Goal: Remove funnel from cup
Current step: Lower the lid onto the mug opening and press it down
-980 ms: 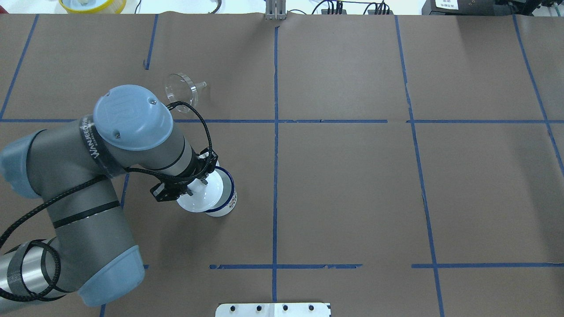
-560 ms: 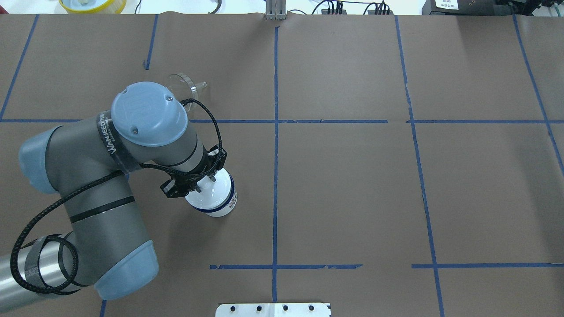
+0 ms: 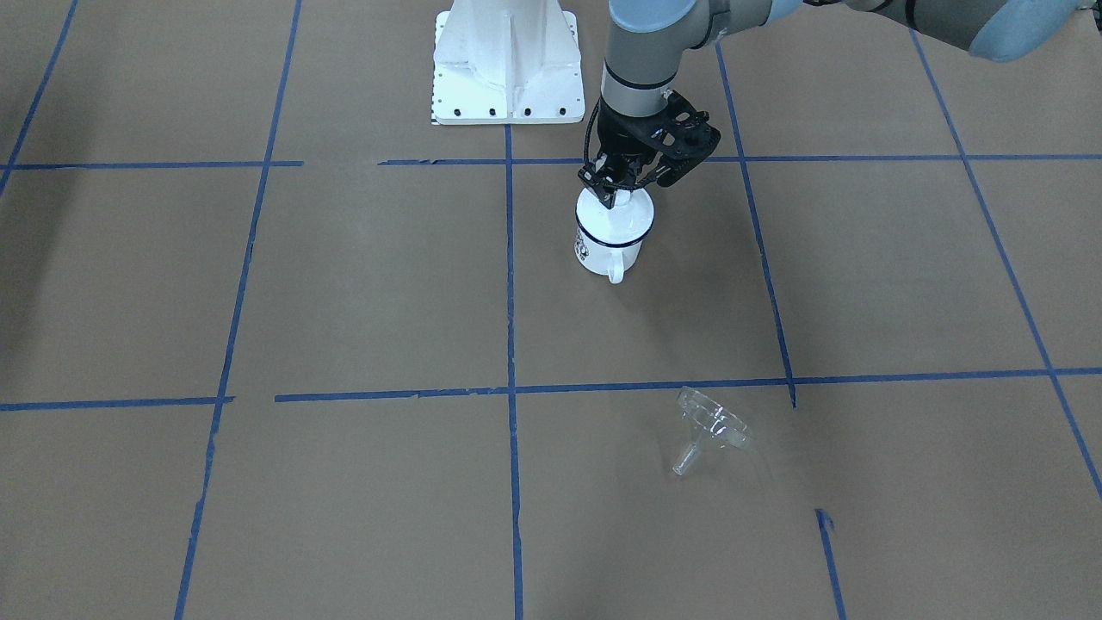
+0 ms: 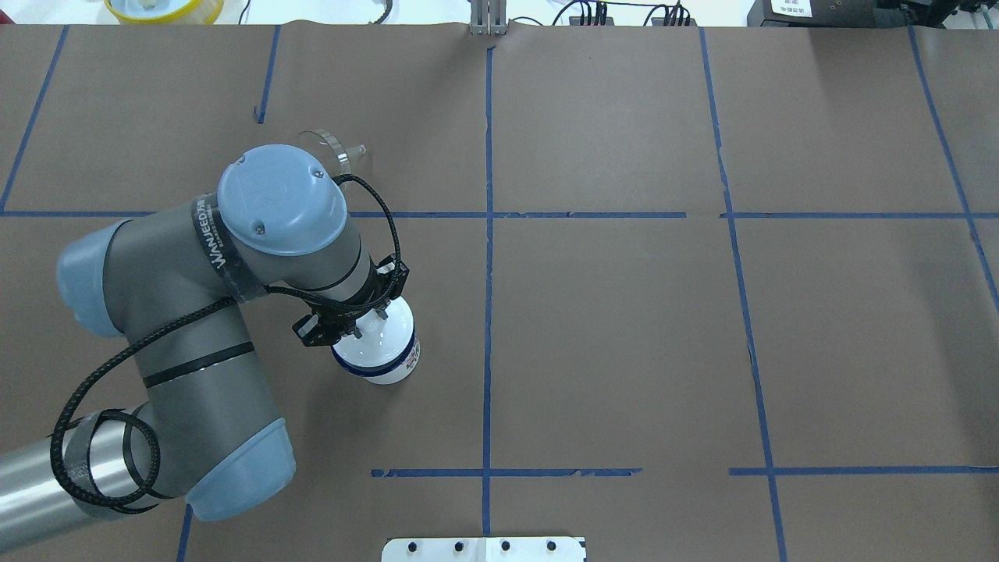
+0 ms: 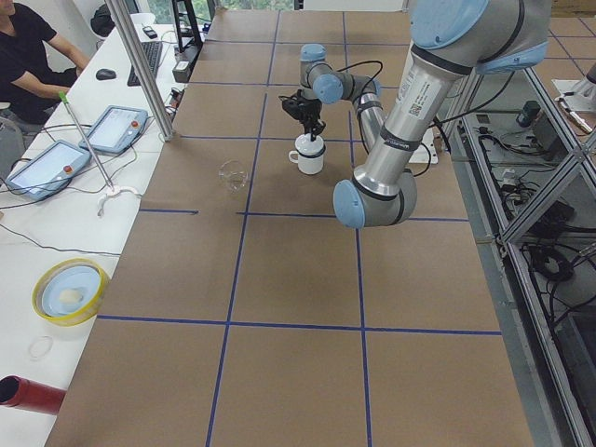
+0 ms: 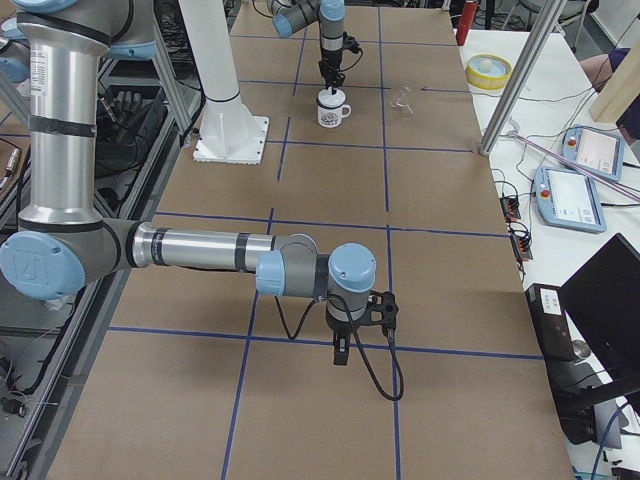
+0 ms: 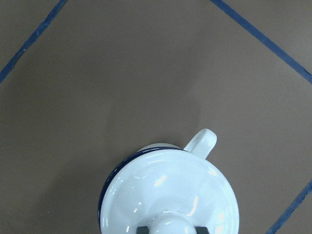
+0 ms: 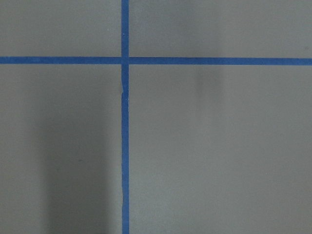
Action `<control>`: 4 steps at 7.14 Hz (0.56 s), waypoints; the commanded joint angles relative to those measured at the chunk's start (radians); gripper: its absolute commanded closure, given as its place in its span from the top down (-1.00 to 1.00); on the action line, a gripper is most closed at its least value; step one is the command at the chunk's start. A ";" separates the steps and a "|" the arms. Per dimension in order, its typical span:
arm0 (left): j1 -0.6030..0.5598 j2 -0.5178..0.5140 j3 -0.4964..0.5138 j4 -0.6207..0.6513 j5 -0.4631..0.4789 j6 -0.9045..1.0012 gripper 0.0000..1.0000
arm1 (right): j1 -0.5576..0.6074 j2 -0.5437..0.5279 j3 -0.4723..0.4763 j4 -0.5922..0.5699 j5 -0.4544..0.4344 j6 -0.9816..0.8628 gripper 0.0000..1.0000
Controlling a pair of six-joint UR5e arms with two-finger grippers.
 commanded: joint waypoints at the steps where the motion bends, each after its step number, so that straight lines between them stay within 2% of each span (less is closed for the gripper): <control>1: -0.001 0.003 -0.003 0.001 0.000 -0.001 -1.00 | 0.000 0.000 0.000 0.000 0.000 0.000 1.00; 4: -0.001 0.008 -0.008 0.001 -0.003 -0.004 -1.00 | 0.000 0.000 -0.001 0.000 0.000 0.000 1.00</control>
